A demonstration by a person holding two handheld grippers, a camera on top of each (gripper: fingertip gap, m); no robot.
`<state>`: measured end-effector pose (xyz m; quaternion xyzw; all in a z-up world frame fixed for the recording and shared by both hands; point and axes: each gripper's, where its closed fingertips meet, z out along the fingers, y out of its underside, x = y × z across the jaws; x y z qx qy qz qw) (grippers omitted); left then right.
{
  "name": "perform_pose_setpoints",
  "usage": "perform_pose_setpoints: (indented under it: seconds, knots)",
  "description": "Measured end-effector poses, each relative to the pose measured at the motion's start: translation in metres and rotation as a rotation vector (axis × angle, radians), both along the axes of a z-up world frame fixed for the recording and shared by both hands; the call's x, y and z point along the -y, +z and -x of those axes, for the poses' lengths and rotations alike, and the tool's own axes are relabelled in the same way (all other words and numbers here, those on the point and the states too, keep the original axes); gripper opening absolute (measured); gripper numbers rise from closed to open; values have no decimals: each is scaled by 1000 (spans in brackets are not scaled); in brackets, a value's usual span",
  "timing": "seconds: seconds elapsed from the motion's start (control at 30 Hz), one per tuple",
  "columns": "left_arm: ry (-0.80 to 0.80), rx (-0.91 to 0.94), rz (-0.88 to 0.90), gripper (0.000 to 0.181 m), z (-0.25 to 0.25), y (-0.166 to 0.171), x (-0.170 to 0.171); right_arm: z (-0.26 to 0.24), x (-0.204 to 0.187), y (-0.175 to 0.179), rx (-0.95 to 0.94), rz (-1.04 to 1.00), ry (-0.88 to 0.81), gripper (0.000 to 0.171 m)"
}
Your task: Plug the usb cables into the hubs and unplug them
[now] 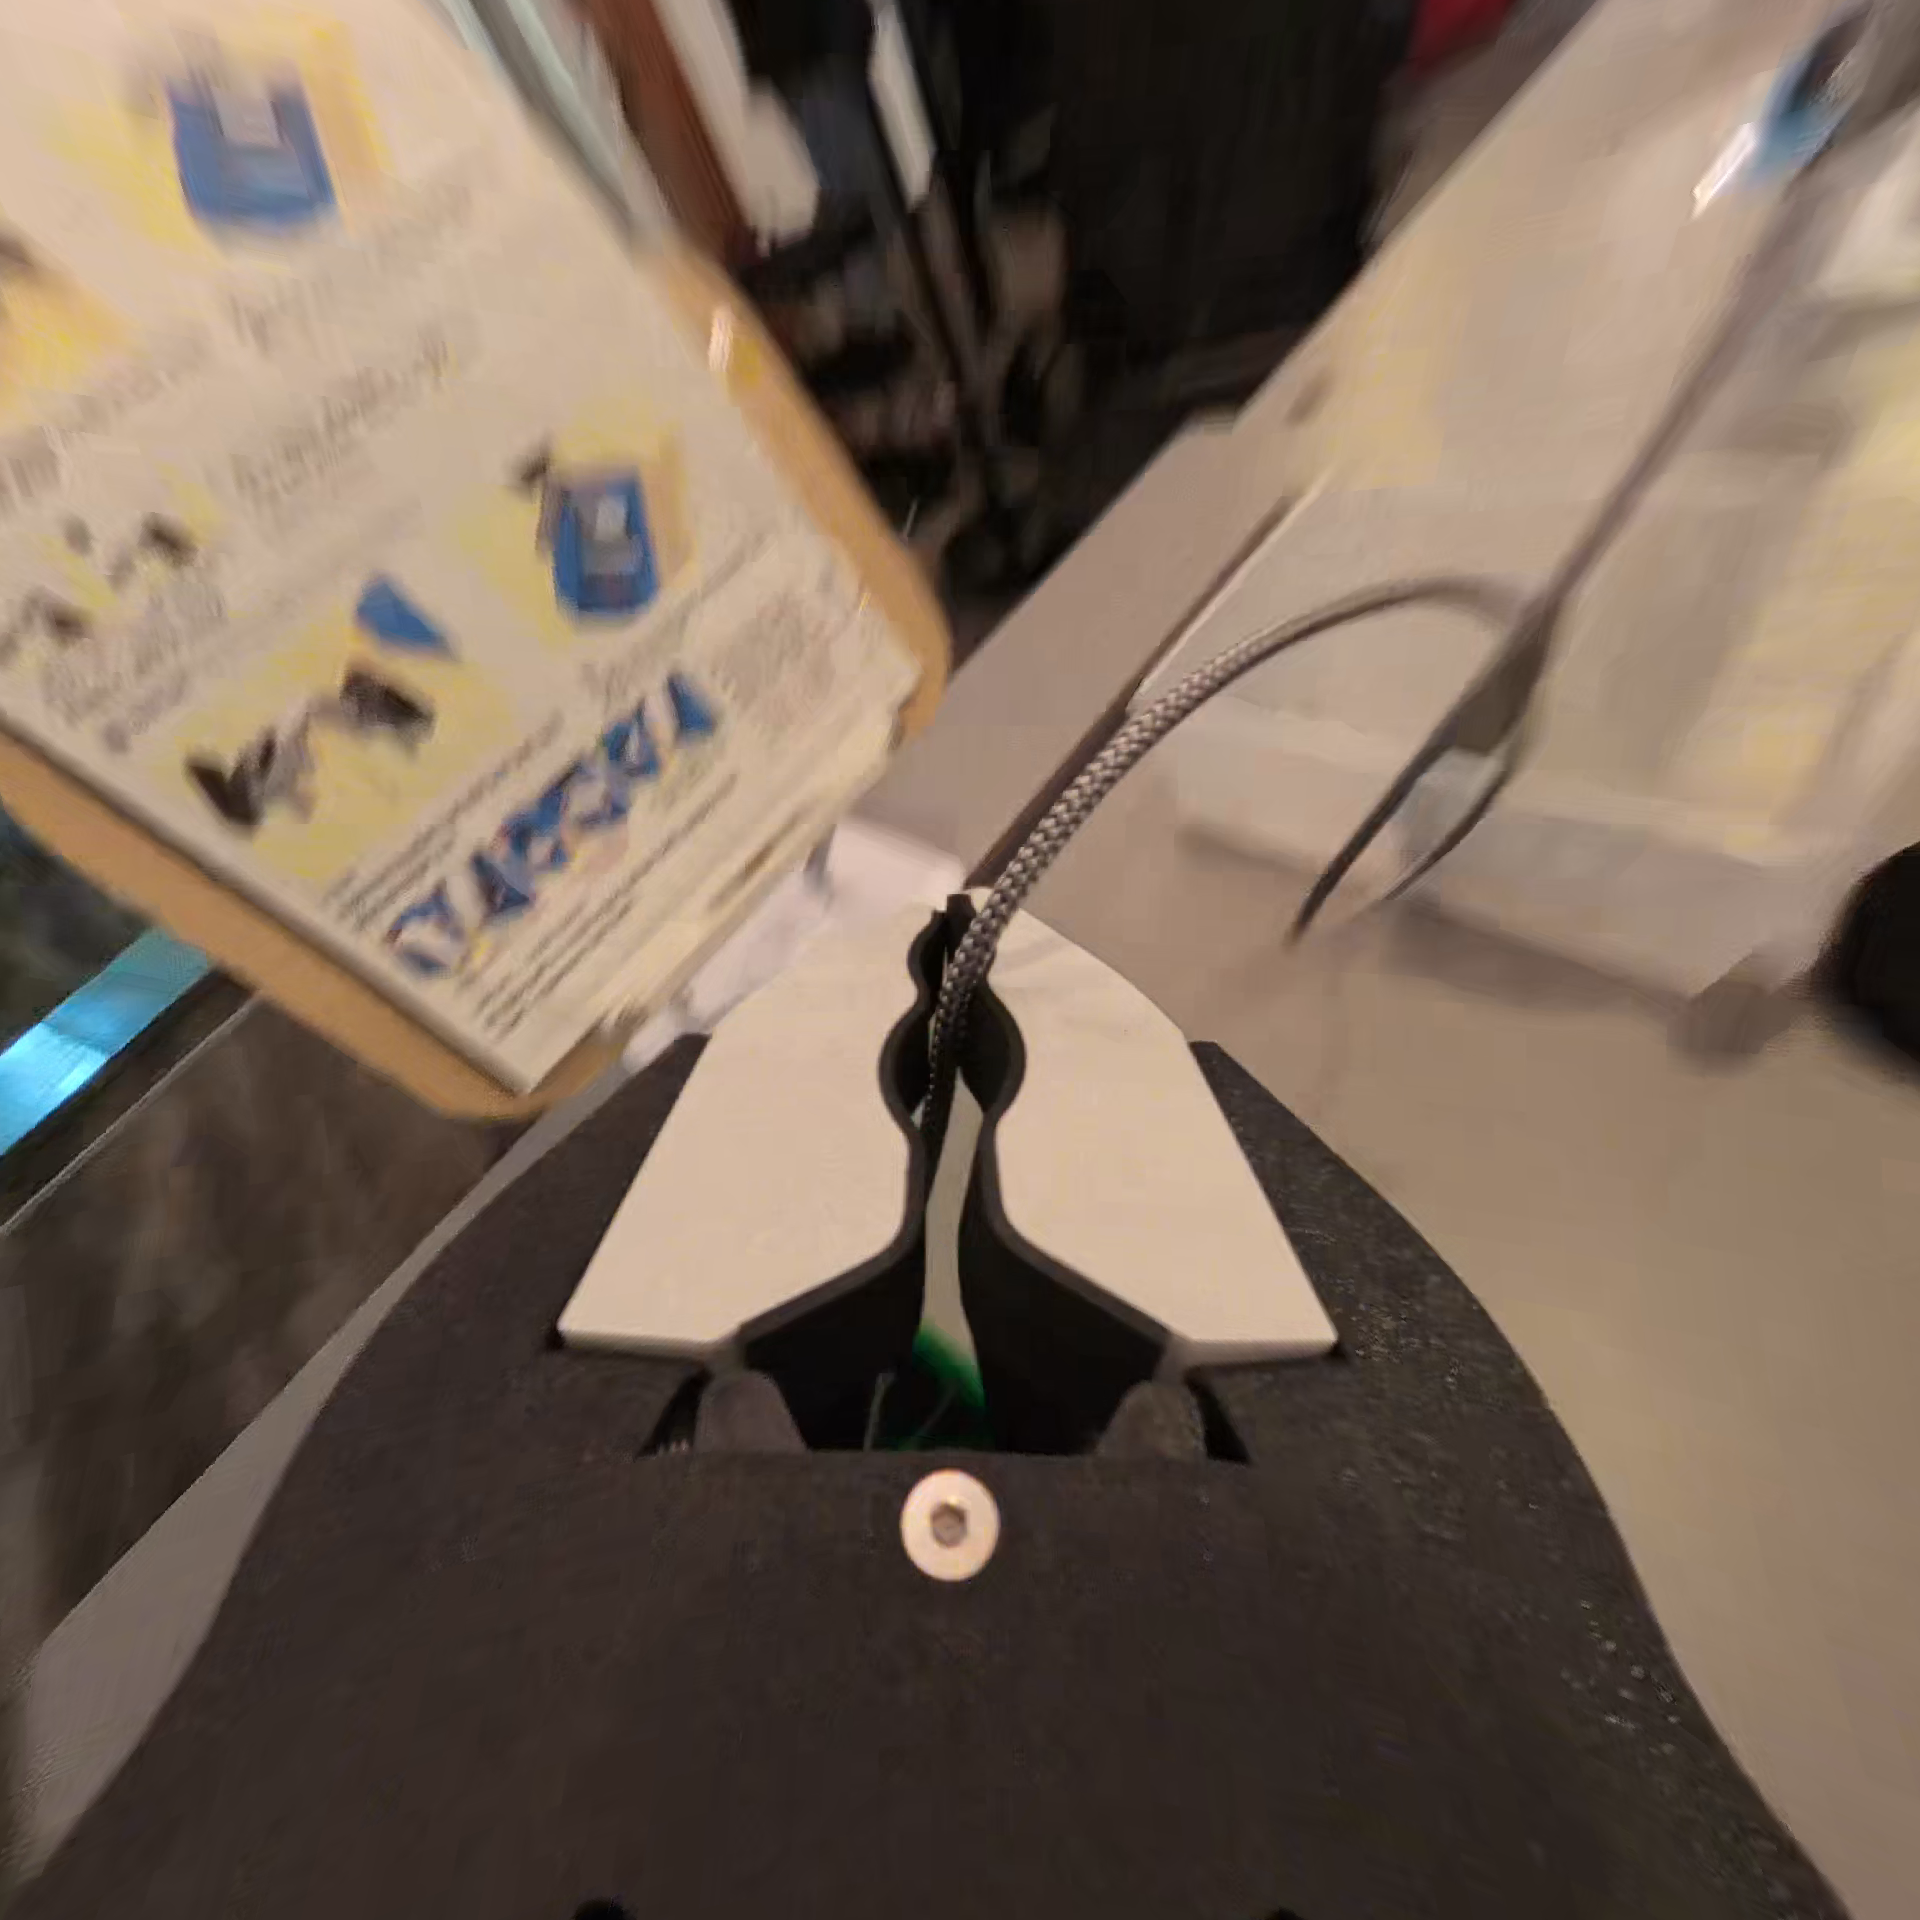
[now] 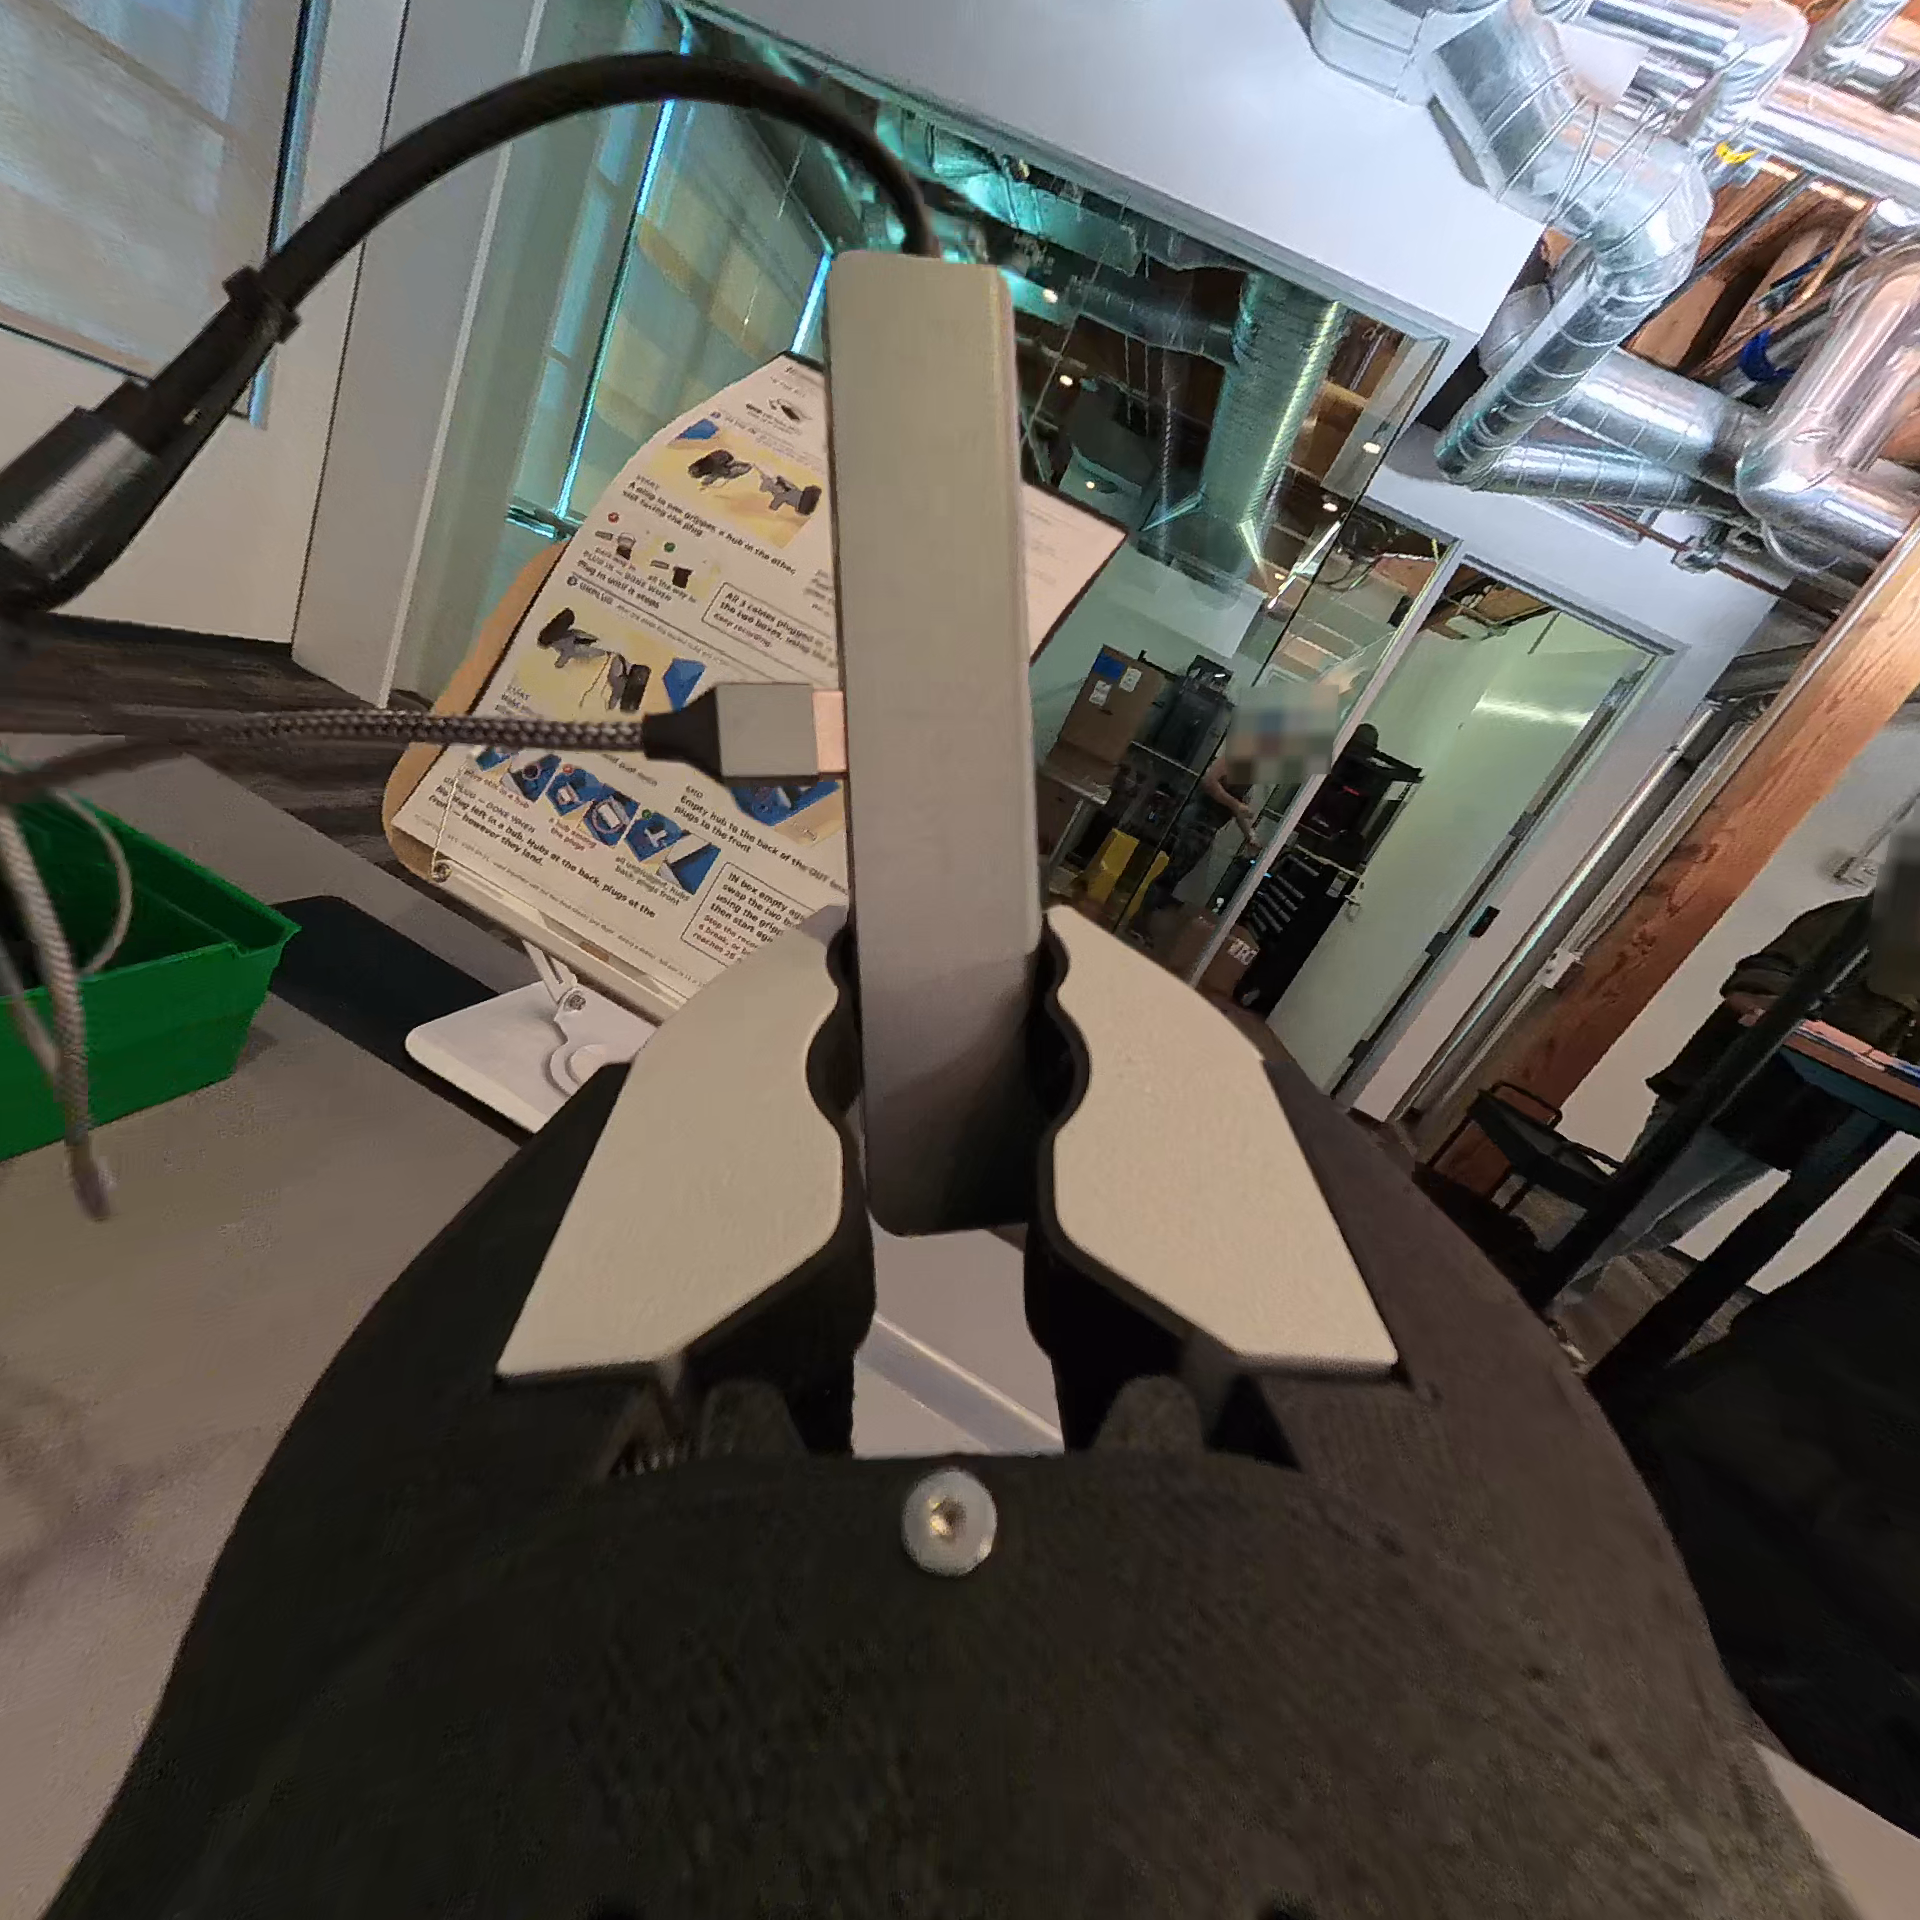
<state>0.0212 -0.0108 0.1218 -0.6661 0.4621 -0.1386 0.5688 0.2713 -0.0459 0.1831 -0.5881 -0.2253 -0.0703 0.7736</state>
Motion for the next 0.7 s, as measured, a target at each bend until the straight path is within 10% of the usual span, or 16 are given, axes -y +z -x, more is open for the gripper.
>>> perform_pose_setpoints:
  seconds: [0.03, 0.27, 0.5, 0.7]
  knots:
    - [-63, 80, -18, 0, -9, 18, 21, 2, -3, -3, 5, 13, 5, 31]
    - [-273, 265, -138, 0, -36, 72, 127, 9, -11, -15, 29, 70, 28, 31]
    - [-341, -20, 91, 0, -60, 8, 131, 12, -16, -23, 61, 98, 23, 31]
    - [-370, -404, 231, 79, -51, -66, 117, -15, -24, -33, 61, 147, -46, 31]
